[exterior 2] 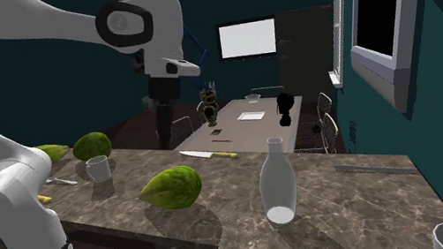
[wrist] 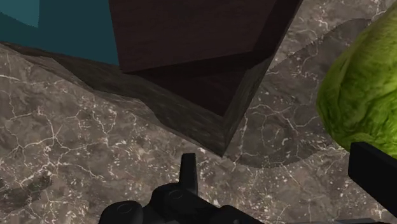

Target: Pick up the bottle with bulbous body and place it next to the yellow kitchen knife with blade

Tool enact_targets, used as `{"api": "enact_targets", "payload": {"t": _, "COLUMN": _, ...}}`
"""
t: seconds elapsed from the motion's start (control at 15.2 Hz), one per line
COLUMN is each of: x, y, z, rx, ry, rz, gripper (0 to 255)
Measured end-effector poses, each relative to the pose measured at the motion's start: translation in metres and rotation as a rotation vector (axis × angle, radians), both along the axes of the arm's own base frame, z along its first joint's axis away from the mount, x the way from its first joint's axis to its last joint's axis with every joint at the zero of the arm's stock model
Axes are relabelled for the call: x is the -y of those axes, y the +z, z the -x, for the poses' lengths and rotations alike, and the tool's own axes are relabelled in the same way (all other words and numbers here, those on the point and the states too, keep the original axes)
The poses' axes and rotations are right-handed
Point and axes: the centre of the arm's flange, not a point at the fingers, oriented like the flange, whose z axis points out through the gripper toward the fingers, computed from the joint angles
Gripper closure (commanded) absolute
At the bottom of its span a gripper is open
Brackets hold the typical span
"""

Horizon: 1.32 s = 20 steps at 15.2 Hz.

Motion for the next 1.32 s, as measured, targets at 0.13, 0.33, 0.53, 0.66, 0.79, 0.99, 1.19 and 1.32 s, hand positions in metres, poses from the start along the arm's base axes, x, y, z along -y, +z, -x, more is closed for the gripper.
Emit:
{"api": "enact_targets", "payload": {"t": 0.13, "x": -0.002, "y": -0.004, "z": -0.022, "rx": 0.010, "ry": 0.003, "rz": -0.006, "gripper": 0}}
{"api": "enact_targets", "payload": {"t": 0.33, "x": 0.000, "y": -0.010, "z": -0.062, "rx": 0.024, "ry": 0.007, "rz": -0.014, "gripper": 0}}
{"api": "enact_targets", "payload": {"t": 0.53, "x": 0.002, "y": -0.018, "z": -0.097, "rx": 0.039, "ry": 0.011, "rz": -0.023, "gripper": 0}}
{"api": "enact_targets", "payload": {"t": 0.66, "x": 0.004, "y": -0.022, "z": -0.122, "rx": 0.048, "ry": 0.013, "rz": -0.028, "gripper": 0}}
{"api": "enact_targets", "payload": {"t": 0.79, "x": 0.003, "y": -0.027, "z": -0.146, "rx": 0.058, "ry": 0.016, "rz": -0.034, "gripper": 0}}
{"api": "enact_targets", "payload": {"t": 0.99, "x": 0.008, "y": -0.033, "z": -0.182, "rx": 0.073, "ry": 0.020, "rz": -0.042, "gripper": 0}}
{"api": "enact_targets", "payload": {"t": 1.19, "x": 0.007, "y": -0.035, "z": -0.221, "rx": 0.087, "ry": 0.024, "rz": -0.050, "gripper": 0}}
{"api": "enact_targets", "payload": {"t": 1.32, "x": 0.008, "y": -0.040, "z": -0.244, "rx": 0.096, "ry": 0.027, "rz": -0.056, "gripper": 0}}
